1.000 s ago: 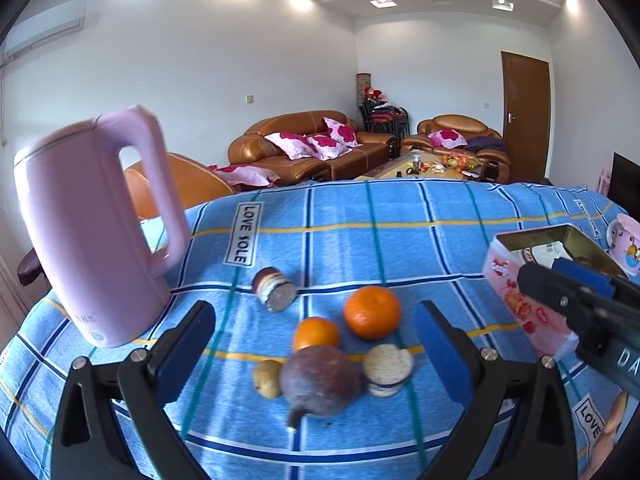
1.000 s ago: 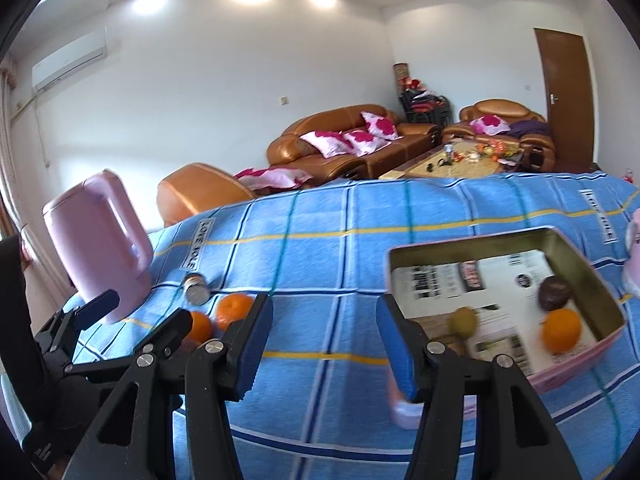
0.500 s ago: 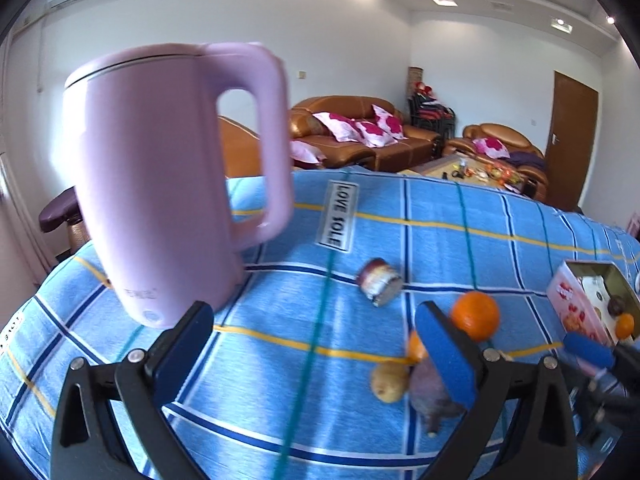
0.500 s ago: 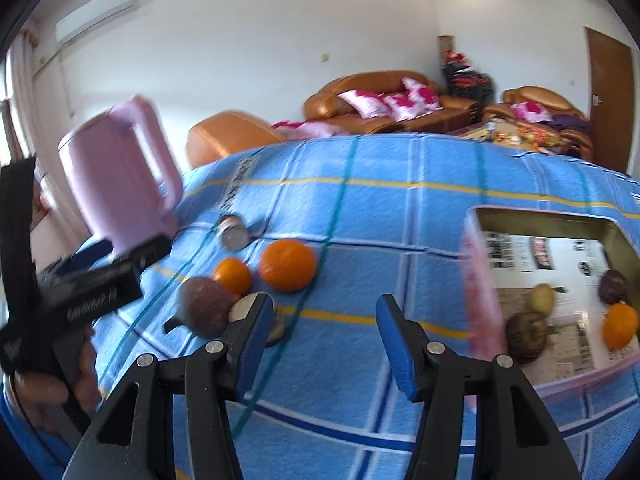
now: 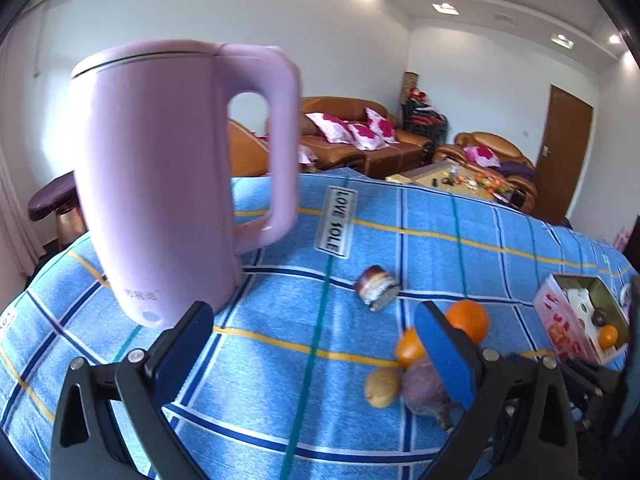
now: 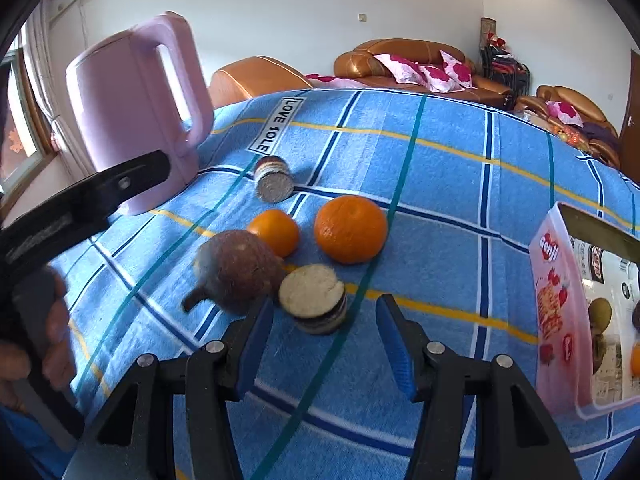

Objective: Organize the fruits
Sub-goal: 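Grasp the round beige-topped jar with the right gripper while the left gripper approaches the purple fruit, then grasp the dark purple fruit with the left gripper while the right gripper lifts the jar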

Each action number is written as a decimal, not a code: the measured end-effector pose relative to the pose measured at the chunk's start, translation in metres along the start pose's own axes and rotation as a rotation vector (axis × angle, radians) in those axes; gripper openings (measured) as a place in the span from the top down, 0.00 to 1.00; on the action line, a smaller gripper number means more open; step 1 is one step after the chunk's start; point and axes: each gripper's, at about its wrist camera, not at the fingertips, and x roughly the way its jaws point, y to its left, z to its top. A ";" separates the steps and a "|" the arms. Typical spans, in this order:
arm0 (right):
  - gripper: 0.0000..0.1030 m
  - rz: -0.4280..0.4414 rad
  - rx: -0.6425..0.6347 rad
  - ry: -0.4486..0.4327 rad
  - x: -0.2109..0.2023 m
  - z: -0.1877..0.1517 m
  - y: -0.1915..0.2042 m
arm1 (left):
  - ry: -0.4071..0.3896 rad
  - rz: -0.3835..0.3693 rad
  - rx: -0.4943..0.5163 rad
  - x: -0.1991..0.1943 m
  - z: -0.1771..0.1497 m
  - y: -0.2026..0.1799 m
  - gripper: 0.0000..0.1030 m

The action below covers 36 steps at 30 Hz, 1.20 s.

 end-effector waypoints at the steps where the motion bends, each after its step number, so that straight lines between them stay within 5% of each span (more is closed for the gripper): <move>1: 0.46 0.005 0.010 0.002 0.001 0.001 -0.002 | -0.003 -0.007 0.017 -0.001 0.000 -0.004 0.01; 6: 0.47 0.095 0.074 0.035 0.011 0.004 -0.013 | 0.005 -0.043 0.059 0.000 -0.001 -0.014 0.01; 8: 0.60 0.135 0.070 0.035 0.011 0.003 -0.011 | 0.007 -0.079 0.053 -0.002 -0.001 -0.014 0.01; 14: 0.61 0.111 0.085 0.004 0.001 0.000 -0.013 | 0.032 -0.168 0.072 0.001 -0.004 -0.023 0.01; 20: 0.61 0.026 0.179 -0.165 -0.040 0.002 -0.043 | 0.059 -0.266 0.187 0.002 -0.013 -0.051 0.03; 26: 0.60 0.042 0.219 -0.165 -0.043 0.002 -0.051 | 0.129 -0.227 0.310 0.017 -0.027 -0.079 0.13; 29: 0.60 0.058 0.227 -0.145 -0.042 0.001 -0.050 | 0.166 -0.241 0.263 0.024 -0.026 -0.072 0.15; 31: 0.60 0.061 0.224 -0.148 -0.042 0.001 -0.049 | 0.208 -0.232 0.234 0.032 -0.027 -0.068 0.27; 36: 0.60 0.062 0.210 -0.151 -0.041 0.001 -0.045 | 0.223 -0.194 0.214 0.036 -0.027 -0.065 0.27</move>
